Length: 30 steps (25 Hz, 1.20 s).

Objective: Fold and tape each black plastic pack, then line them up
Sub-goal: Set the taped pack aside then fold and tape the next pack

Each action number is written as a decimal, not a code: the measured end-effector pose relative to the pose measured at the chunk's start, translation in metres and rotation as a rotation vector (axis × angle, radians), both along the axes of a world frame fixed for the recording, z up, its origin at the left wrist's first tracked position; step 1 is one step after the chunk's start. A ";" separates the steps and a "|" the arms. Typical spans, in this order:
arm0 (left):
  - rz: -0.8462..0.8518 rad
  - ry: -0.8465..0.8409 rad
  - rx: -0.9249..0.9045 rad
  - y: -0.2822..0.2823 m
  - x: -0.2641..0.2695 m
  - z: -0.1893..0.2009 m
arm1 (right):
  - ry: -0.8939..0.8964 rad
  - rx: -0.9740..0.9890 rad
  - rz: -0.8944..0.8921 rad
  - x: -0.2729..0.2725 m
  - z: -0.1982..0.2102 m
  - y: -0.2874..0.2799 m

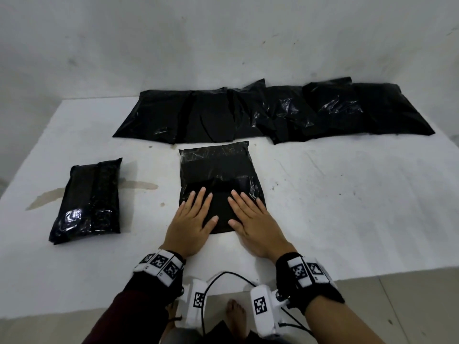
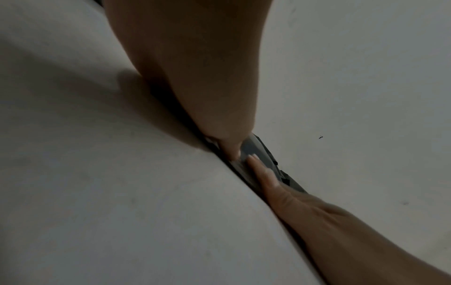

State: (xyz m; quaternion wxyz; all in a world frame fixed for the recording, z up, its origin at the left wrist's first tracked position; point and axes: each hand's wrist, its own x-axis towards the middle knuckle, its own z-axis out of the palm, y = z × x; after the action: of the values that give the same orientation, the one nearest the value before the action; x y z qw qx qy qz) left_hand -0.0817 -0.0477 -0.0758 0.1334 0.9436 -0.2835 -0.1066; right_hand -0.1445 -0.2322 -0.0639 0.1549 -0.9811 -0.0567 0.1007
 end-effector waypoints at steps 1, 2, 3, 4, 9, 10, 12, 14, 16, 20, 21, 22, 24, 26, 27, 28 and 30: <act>-0.003 -0.006 0.004 0.003 0.000 0.001 | 0.008 -0.003 -0.028 -0.004 0.001 -0.005; 0.000 -0.005 0.014 0.007 0.000 0.003 | 0.018 -0.002 -0.051 -0.007 0.000 -0.011; 0.009 -0.007 0.048 0.012 0.000 0.004 | 0.024 0.003 -0.063 -0.010 -0.001 -0.015; 0.017 -0.006 0.094 0.018 0.001 0.005 | 0.022 0.023 -0.066 -0.012 -0.001 -0.018; 0.107 0.111 -0.017 0.023 0.000 0.019 | -0.144 0.365 -0.254 -0.007 0.007 -0.013; 0.109 0.110 -0.061 0.017 0.000 0.021 | -0.147 0.332 -0.247 -0.003 0.010 -0.008; 0.076 0.089 -0.061 0.002 -0.002 0.023 | -0.101 0.187 -0.170 0.007 0.010 0.004; 0.032 0.062 0.016 -0.005 -0.004 0.016 | -0.041 0.046 -0.099 0.014 0.003 0.013; 0.004 0.058 0.060 -0.001 -0.003 0.011 | -0.006 0.000 -0.077 0.014 -0.002 0.009; -0.047 0.160 0.031 0.021 0.009 0.013 | -0.012 0.036 -0.063 0.002 -0.003 -0.022; -0.070 0.195 0.012 0.027 0.012 0.014 | -0.014 0.071 -0.072 0.000 -0.003 -0.029; -0.080 0.231 -0.022 0.033 0.014 0.016 | -0.017 0.124 -0.090 -0.001 -0.003 -0.035; -0.035 0.283 -0.144 0.047 0.017 0.020 | -0.050 0.253 -0.150 -0.005 -0.006 -0.044; 0.045 0.279 -0.262 0.062 0.019 0.021 | -0.160 0.337 -0.228 -0.010 -0.012 -0.053; 0.066 0.265 -0.293 0.069 0.020 0.021 | -0.210 0.353 -0.251 -0.012 -0.014 -0.057; 0.066 0.249 -0.308 0.076 0.021 0.020 | -0.232 0.366 -0.261 -0.014 -0.016 -0.060; 0.024 0.237 -0.331 0.090 0.023 0.016 | -0.233 0.414 -0.276 -0.015 -0.019 -0.063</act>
State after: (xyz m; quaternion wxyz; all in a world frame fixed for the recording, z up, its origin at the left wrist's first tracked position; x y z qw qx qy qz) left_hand -0.0591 0.0418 -0.0594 0.3206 0.8929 -0.2681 -0.1673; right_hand -0.1592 -0.2949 -0.0827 0.3568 -0.9320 0.0409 -0.0484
